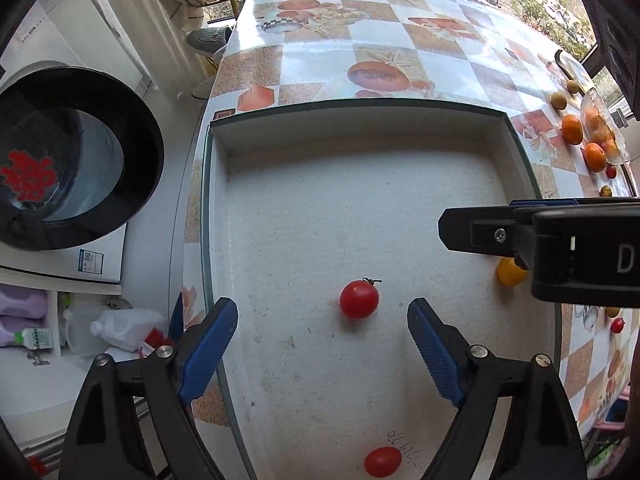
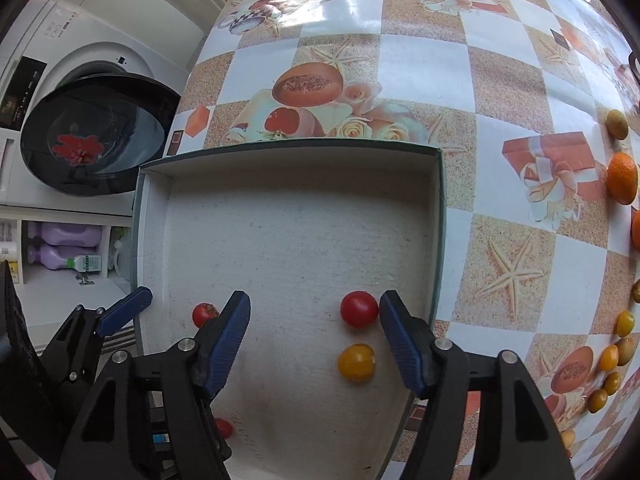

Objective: Organize fruits
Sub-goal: 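Carry both red tomatoes into the white tray and release them, then grasp a yellow cherry tomato with the left tool while the right tool grasps a red one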

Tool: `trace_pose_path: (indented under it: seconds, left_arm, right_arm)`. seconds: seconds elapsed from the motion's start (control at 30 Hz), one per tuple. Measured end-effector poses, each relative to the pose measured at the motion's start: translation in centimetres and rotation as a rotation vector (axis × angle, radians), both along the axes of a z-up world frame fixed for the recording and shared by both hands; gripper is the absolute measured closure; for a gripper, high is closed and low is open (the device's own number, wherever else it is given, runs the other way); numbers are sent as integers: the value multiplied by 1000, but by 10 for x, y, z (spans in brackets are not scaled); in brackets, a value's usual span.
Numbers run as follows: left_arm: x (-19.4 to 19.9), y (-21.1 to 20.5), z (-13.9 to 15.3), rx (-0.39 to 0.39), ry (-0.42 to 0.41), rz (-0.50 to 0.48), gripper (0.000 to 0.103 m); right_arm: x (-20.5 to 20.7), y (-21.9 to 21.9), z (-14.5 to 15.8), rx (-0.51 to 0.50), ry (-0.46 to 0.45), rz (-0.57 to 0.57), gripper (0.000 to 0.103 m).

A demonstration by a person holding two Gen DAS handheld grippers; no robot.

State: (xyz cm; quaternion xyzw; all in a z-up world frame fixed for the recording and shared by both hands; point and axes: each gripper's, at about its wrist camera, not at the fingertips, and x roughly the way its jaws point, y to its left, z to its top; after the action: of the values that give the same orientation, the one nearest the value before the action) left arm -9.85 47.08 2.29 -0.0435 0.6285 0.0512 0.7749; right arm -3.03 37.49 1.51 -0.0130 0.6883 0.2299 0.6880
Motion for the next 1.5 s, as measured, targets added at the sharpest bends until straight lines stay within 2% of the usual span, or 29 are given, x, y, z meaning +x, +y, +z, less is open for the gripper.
trace_pose_path:
  seconds: [0.07, 0.2, 0.33, 0.5, 0.8, 0.97, 1.1, 1.27, 1.43, 1.5]
  left_arm:
    - [-1, -2, 5, -3, -4, 4, 16]
    - [-2, -6, 15, 4, -19, -17, 16]
    - [-2, -24, 26, 14, -40, -70, 16]
    - [4, -62, 41, 14, -63, -155, 16]
    - [20, -149, 60, -23, -104, -328, 16]
    - [36, -208, 49, -36, -95, -429, 16]
    - [48, -248, 28, -25, -85, -510, 16]
    - [62, -277, 7, -46, -58, -536, 16]
    - [70, -297, -2, -45, -60, -548, 16]
    - [74, -301, -6, -48, -57, -545, 16]
  right_arm:
    - [-1, -3, 8, 19, -13, -15, 22]
    - [-4, -19, 31, 63, -50, -56, 22]
    - [-8, -53, 49, 63, -82, -126, 22]
    - [-20, -111, 54, 14, -96, -232, 22]
    - [-77, -236, 43, -125, -90, -399, 22]
    - [-111, -287, 23, -179, -31, -470, 22]
    - [-126, -307, 15, -187, -19, -489, 22]
    - [-132, -315, 5, -183, -20, -487, 22]
    - [-129, -305, -2, -183, -39, -433, 22]
    - [-128, -301, -3, -188, -52, -412, 31]
